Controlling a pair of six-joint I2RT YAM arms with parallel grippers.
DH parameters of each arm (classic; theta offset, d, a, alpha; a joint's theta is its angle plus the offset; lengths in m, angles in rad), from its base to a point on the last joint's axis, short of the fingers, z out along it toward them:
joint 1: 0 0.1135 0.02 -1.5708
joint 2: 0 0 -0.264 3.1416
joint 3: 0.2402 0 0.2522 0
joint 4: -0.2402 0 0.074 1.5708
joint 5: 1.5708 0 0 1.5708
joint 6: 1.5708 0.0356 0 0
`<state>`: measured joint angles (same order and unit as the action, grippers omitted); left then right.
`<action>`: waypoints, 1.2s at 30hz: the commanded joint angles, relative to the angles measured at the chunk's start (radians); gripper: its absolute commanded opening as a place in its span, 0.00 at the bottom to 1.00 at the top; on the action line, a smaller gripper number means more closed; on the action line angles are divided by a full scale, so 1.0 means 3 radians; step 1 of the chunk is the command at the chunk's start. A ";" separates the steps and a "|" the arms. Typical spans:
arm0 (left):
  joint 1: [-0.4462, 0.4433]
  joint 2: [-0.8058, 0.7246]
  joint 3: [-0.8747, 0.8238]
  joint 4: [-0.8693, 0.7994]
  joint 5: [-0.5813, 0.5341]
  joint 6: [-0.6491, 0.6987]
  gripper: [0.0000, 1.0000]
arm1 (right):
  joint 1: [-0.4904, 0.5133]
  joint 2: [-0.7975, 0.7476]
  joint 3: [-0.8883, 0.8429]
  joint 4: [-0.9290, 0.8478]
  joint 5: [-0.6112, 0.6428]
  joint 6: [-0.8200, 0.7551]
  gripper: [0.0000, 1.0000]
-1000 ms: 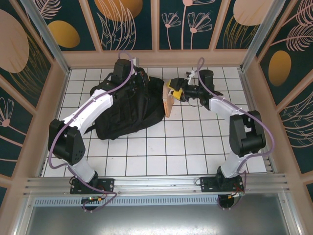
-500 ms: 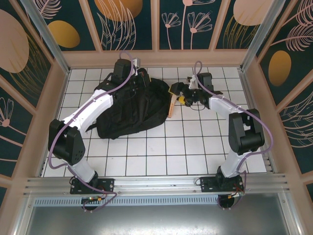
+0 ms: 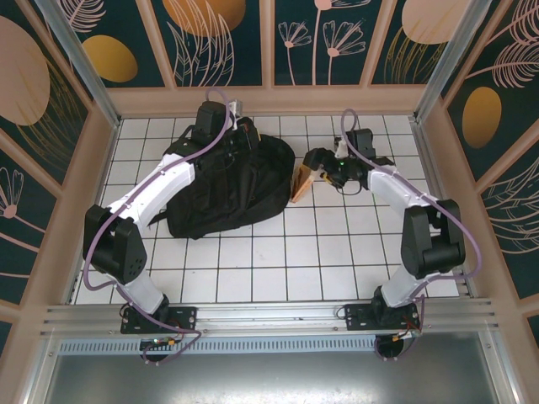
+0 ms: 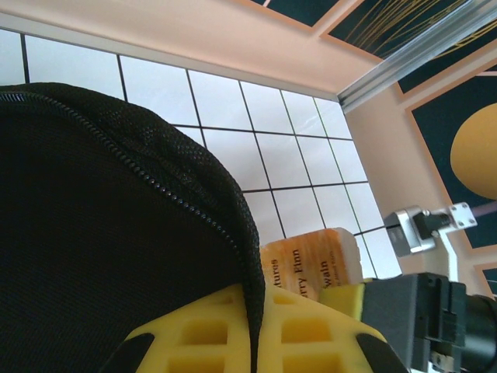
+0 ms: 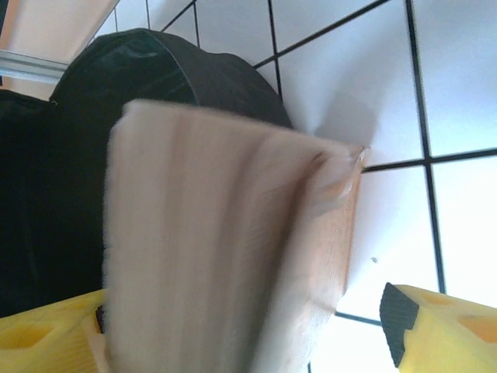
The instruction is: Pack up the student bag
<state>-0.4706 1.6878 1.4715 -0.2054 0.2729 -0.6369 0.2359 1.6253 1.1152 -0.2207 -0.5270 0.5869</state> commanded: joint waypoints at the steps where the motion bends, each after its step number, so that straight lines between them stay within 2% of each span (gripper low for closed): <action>1: -0.0032 -0.0104 0.0066 0.0148 0.0056 0.0024 0.00 | -0.0085 -0.0230 -0.0190 -0.0013 -0.0056 -0.0009 0.80; 3: -0.0033 -0.0104 0.0068 0.0148 0.0058 0.0021 0.00 | -0.0111 -0.0253 -0.0324 0.0130 -0.0251 0.0094 0.78; 6: -0.0032 -0.0104 0.0064 0.0145 0.0058 0.0021 0.00 | -0.0102 -0.0300 -0.0568 0.0439 -0.0510 0.0315 0.70; 9: -0.0032 -0.0119 0.0060 0.0133 0.0041 0.0026 0.00 | -0.0119 -0.0426 -0.0731 0.0611 -0.0463 0.0413 0.54; 15: -0.0032 -0.0139 0.0120 0.0047 0.0016 0.0069 0.00 | -0.0173 -0.0509 -0.0664 0.0364 -0.0174 0.0245 0.10; 18: -0.0032 -0.0177 0.0177 -0.0081 0.0015 0.0143 0.00 | -0.0212 -0.0618 -0.0602 0.0170 -0.0025 0.0113 0.00; 25: -0.0032 -0.0366 0.0233 -0.0294 -0.0072 0.0324 0.00 | -0.0243 -0.1172 -0.0274 -0.0654 0.0852 -0.0330 0.00; 28: -0.0032 -0.0387 0.0362 -0.0456 0.0025 0.0387 0.00 | -0.0236 -0.1409 -0.0032 -0.0882 0.1025 -0.0470 0.00; 30: -0.0032 -0.0402 0.0463 -0.0576 0.0075 0.0404 0.00 | -0.0228 -0.1554 0.0075 -0.0910 0.0946 -0.0542 0.00; 36: -0.0032 -0.0421 0.0743 -0.0851 0.0243 0.0395 0.00 | -0.0152 -0.1749 0.0242 -0.0871 0.0258 -0.0383 0.00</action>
<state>-0.4717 1.6142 1.6180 -0.4633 0.2882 -0.5423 0.1722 1.1202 1.1675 -0.4782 -0.3405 0.4694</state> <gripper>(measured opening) 0.072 0.232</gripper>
